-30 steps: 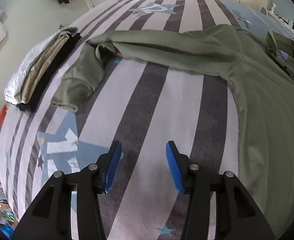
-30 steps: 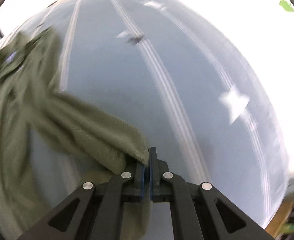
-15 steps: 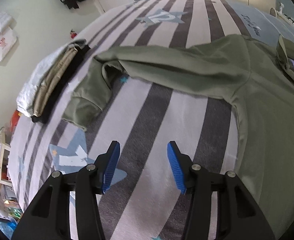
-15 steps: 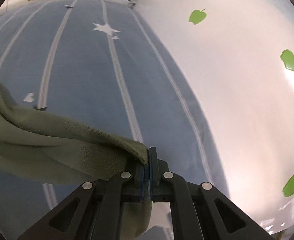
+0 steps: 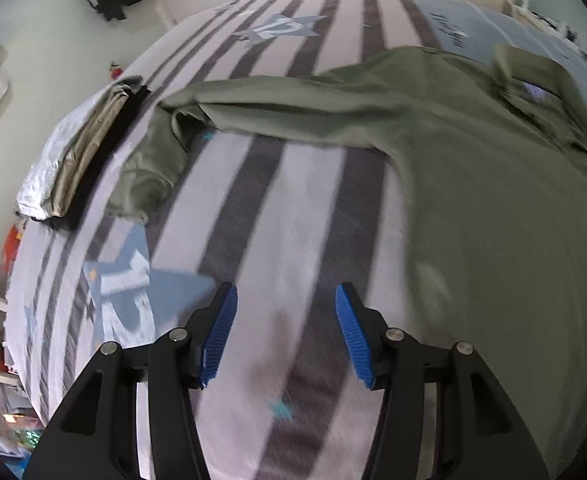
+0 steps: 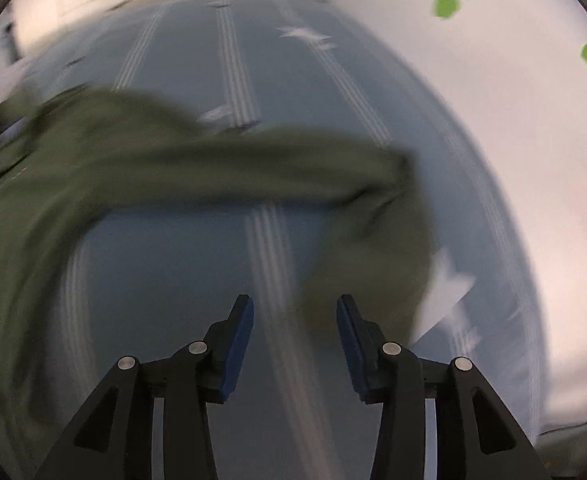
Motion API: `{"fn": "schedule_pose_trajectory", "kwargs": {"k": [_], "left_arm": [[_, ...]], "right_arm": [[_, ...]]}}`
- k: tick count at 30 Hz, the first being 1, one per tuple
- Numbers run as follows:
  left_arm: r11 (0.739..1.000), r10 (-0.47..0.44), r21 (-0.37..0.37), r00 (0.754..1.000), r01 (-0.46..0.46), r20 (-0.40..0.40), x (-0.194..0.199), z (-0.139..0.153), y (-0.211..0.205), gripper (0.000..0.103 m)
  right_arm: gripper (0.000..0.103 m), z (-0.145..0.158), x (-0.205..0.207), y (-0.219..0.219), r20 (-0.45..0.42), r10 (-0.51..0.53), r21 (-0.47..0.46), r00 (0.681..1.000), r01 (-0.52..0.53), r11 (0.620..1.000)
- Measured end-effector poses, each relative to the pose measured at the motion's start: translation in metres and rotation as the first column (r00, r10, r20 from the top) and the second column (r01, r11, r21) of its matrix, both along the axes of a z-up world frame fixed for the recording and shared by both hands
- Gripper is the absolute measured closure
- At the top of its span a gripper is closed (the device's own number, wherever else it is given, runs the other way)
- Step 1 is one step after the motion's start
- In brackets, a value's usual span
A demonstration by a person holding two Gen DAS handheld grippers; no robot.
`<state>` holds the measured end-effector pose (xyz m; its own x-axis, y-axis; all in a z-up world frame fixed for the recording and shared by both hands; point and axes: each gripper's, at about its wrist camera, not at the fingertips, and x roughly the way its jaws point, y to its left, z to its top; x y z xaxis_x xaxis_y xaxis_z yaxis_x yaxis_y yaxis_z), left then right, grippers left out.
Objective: Fold clothes
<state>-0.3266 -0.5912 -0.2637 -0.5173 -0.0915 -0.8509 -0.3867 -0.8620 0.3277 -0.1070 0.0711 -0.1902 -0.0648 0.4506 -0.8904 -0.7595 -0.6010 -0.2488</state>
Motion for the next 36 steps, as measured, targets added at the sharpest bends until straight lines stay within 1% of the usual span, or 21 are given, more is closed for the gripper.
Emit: {"fn": "schedule_pose_trajectory", "kwargs": {"k": [1, 2, 5, 7, 9, 11, 16, 18, 21, 23, 25, 26, 27, 28, 30, 32, 33, 34, 35, 36], "left_arm": [[1.0, -0.005, 0.013, 1.0, 0.005, 0.015, 0.01, 0.0, -0.004, 0.054], [1.0, -0.01, 0.025, 1.0, 0.009, 0.03, 0.02, 0.001, -0.008, 0.054], [0.998, -0.024, 0.053, 0.997, 0.02, 0.072, 0.051, 0.0, -0.025, 0.054], [0.998, -0.032, 0.065, 0.995, 0.026, 0.098, 0.075, -0.002, -0.039, 0.054], [0.997, -0.035, 0.074, 0.991, 0.026, 0.126, 0.096, -0.004, -0.053, 0.054], [0.996, -0.029, 0.085, 0.987, 0.015, 0.16, 0.12, -0.007, -0.071, 0.054], [0.993, -0.063, 0.114, 0.966, 0.035, 0.25, 0.172, -0.024, -0.102, 0.054], [0.989, -0.094, 0.136, 0.953, 0.057, 0.287, 0.188, -0.035, -0.109, 0.055], [0.98, -0.154, 0.168, 0.938, 0.105, 0.312, 0.2, -0.047, -0.108, 0.057], [0.972, -0.192, 0.192, 0.926, 0.134, 0.326, 0.206, -0.053, -0.106, 0.064], [0.962, -0.231, 0.216, 0.912, 0.164, 0.338, 0.209, -0.058, -0.101, 0.069], [0.962, -0.242, 0.205, 0.911, 0.18, 0.334, 0.21, -0.06, -0.099, 0.081], [0.961, -0.251, 0.195, 0.909, 0.194, 0.334, 0.21, -0.064, -0.097, 0.088], [0.959, -0.259, 0.198, 0.907, 0.202, 0.331, 0.208, -0.066, -0.097, 0.098], [0.956, -0.269, 0.204, 0.909, 0.211, 0.318, 0.205, -0.065, -0.098, 0.098], [0.957, -0.273, 0.182, 0.919, 0.227, 0.286, 0.203, -0.06, -0.102, 0.099], [0.961, -0.263, 0.161, 0.928, 0.227, 0.265, 0.201, -0.056, -0.106, 0.099], [0.964, -0.254, 0.139, 0.936, 0.225, 0.243, 0.199, -0.053, -0.11, 0.099], [0.968, -0.24, 0.125, 0.944, 0.217, 0.226, 0.195, -0.049, -0.116, 0.099], [0.973, -0.222, 0.116, 0.951, 0.201, 0.213, 0.19, -0.046, -0.122, 0.099]], "right_arm": [[0.064, -0.006, -0.003, -0.02, -0.023, 0.011, -0.033, 1.0, -0.012, 0.999], [0.064, -0.019, -0.006, -0.046, -0.036, 0.025, -0.059, 0.999, -0.027, 0.998], [0.064, -0.036, -0.007, -0.104, -0.071, 0.067, -0.143, 0.995, -0.077, 0.987], [0.064, -0.063, -0.016, -0.13, -0.084, 0.08, -0.195, 0.993, -0.096, 0.976], [0.064, -0.078, -0.018, -0.147, -0.087, 0.092, -0.236, 0.992, -0.11, 0.965], [0.064, -0.084, -0.012, -0.179, -0.087, 0.127, -0.27, 0.988, -0.146, 0.952], [0.063, -0.086, 0.011, -0.233, -0.091, 0.153, -0.309, 0.984, -0.174, 0.935], [0.063, -0.086, 0.021, -0.25, -0.095, 0.153, -0.317, 0.984, -0.176, 0.932], [0.061, -0.095, 0.034, -0.267, -0.092, 0.133, -0.334, 0.987, -0.156, 0.93], [0.06, -0.102, 0.041, -0.275, -0.079, 0.119, -0.329, 0.99, -0.138, 0.934], [0.06, -0.108, 0.044, -0.277, -0.084, 0.086, -0.328, 0.993, -0.109, 0.939], [0.06, -0.11, 0.046, -0.278, -0.091, 0.064, -0.326, 0.994, -0.09, 0.941], [0.06, -0.112, 0.047, -0.278, -0.093, 0.048, -0.329, 0.994, -0.077, 0.941], [0.06, -0.115, 0.048, -0.278, -0.096, 0.033, -0.332, 0.995, -0.063, 0.941], [0.06, -0.12, 0.049, -0.278, -0.095, 0.014, -0.331, 0.995, -0.045, 0.942], [0.061, -0.124, 0.047, -0.28, -0.082, 0.027, -0.313, 0.996, -0.052, 0.948], [0.063, -0.124, 0.047, -0.281, -0.079, 0.035, -0.307, 0.996, -0.057, 0.95], [0.071, -0.124, 0.047, -0.283, -0.076, 0.042, -0.302, 0.996, -0.063, 0.951], [0.086, -0.123, 0.047, -0.284, -0.072, 0.05, -0.296, 0.996, -0.069, 0.953], [0.093, -0.123, 0.048, -0.285, -0.069, 0.058, -0.291, 0.996, -0.076, 0.954]]}}
